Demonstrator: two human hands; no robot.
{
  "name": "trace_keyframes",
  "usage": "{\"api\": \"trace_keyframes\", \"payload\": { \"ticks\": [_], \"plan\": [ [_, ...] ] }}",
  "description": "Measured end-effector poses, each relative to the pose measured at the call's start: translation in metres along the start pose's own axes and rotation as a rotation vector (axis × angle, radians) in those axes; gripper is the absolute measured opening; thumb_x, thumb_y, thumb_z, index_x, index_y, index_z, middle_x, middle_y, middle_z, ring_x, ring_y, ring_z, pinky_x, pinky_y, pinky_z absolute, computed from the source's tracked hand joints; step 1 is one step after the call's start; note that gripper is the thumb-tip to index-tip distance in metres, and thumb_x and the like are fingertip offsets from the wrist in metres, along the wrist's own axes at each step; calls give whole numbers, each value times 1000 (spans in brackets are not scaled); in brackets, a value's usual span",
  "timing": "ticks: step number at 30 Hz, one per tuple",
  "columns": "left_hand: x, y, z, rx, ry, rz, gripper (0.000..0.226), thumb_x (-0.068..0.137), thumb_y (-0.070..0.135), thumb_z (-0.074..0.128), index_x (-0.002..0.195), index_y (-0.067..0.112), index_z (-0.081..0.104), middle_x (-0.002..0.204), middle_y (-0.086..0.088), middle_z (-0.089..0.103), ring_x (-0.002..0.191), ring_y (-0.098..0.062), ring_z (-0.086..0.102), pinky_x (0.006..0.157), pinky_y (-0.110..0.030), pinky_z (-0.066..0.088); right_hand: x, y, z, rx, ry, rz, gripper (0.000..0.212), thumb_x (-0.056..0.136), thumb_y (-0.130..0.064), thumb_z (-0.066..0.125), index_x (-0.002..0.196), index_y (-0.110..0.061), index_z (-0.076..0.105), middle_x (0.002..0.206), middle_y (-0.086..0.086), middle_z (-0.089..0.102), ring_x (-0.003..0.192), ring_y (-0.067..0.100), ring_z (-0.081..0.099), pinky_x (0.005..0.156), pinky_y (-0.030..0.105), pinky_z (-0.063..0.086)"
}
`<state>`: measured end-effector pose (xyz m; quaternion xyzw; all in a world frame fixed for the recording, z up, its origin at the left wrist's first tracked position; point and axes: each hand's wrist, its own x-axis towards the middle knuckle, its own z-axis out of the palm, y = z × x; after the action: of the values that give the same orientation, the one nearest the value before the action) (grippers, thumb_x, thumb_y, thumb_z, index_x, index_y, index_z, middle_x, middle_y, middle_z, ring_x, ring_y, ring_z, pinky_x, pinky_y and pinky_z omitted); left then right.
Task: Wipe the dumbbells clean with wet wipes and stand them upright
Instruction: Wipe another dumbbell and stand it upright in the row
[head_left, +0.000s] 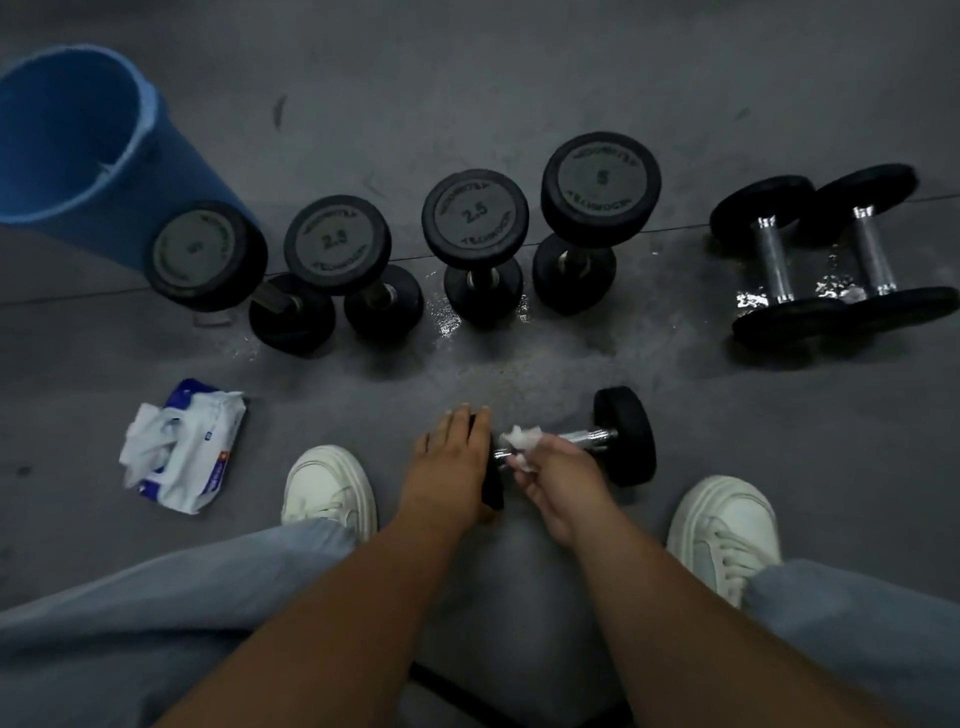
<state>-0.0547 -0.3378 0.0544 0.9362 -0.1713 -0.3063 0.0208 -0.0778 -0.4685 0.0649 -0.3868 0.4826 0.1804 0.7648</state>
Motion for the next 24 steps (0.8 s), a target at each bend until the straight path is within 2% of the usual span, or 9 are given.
{"api": "trace_keyframes", "payload": {
  "ticks": [3, 8, 11, 13, 14, 16, 18, 21, 24],
  "plan": [
    [7, -4, 2, -25, 22, 7, 123, 64, 43, 84, 153, 19, 4, 160, -5, 11, 150, -24, 13, 117, -42, 24, 10, 5, 4, -175, -23, -31, 27, 93, 5, 46, 93, -13, 67, 85, 7, 67, 73, 16, 58, 66, 24, 46],
    [6, -3, 1, -58, 23, -5, 122, 67, 40, 85, 154, 21, 1, 162, -5, 4, 150, -23, 13, 118, -42, 22, 25, -11, 14, -1152, 38, -297, 15, 92, -21, 55, 79, -19, 62, 86, 8, 68, 74, 17, 57, 62, 22, 36],
    [5, -4, 0, -60, 1, 6, 121, 67, 40, 85, 153, 22, 2, 162, -5, 4, 149, -23, 15, 117, -44, 25, 29, -11, 23, -1379, 30, -322, 18, 95, -21, 51, 93, -10, 65, 97, 11, 68, 91, 26, 64, 73, 28, 47],
    [6, -3, 0, -69, -21, 8, 120, 68, 40, 85, 153, 23, 2, 163, -5, 3, 149, -23, 16, 117, -45, 25, 25, -12, 28, -1529, 31, -290, 17, 95, -17, 51, 103, -9, 64, 103, 11, 66, 100, 28, 63, 81, 32, 49],
    [7, -4, -1, -73, -30, 9, 120, 68, 40, 85, 153, 23, 2, 163, -5, 3, 149, -23, 17, 117, -45, 26, 23, -13, 30, -1537, 42, -331, 16, 96, -17, 49, 104, -12, 62, 101, 10, 66, 99, 28, 63, 79, 32, 48],
    [11, -5, -4, -76, -27, 12, 121, 66, 42, 85, 154, 23, 4, 163, -3, 5, 148, -22, 22, 115, -44, 28, 26, -11, 27, -1392, 28, -430, 11, 99, -21, 43, 99, -21, 54, 90, 6, 62, 91, 29, 61, 68, 29, 44],
    [13, -6, -6, -79, -31, 13, 121, 64, 43, 86, 153, 23, 6, 162, -3, 7, 146, -22, 25, 114, -45, 30, 25, -9, 23, -1358, 22, -437, 11, 97, -19, 44, 107, -18, 49, 94, 8, 61, 91, 30, 60, 69, 28, 43],
    [13, -7, -6, -72, -48, 11, 123, 65, 42, 86, 154, 23, 3, 163, -3, 4, 147, -23, 24, 114, -44, 30, 22, -7, 19, -1489, 21, -411, 15, 92, -15, 50, 106, -14, 56, 101, 10, 66, 95, 28, 63, 78, 31, 48],
    [16, -9, -8, -93, -49, 12, 123, 63, 41, 86, 154, 22, 5, 163, -3, 6, 147, -22, 24, 114, -45, 30, 21, -11, 18, -1371, -21, -490, 16, 92, -17, 51, 101, -17, 63, 97, 8, 68, 93, 26, 64, 75, 27, 47]
  ]
}}
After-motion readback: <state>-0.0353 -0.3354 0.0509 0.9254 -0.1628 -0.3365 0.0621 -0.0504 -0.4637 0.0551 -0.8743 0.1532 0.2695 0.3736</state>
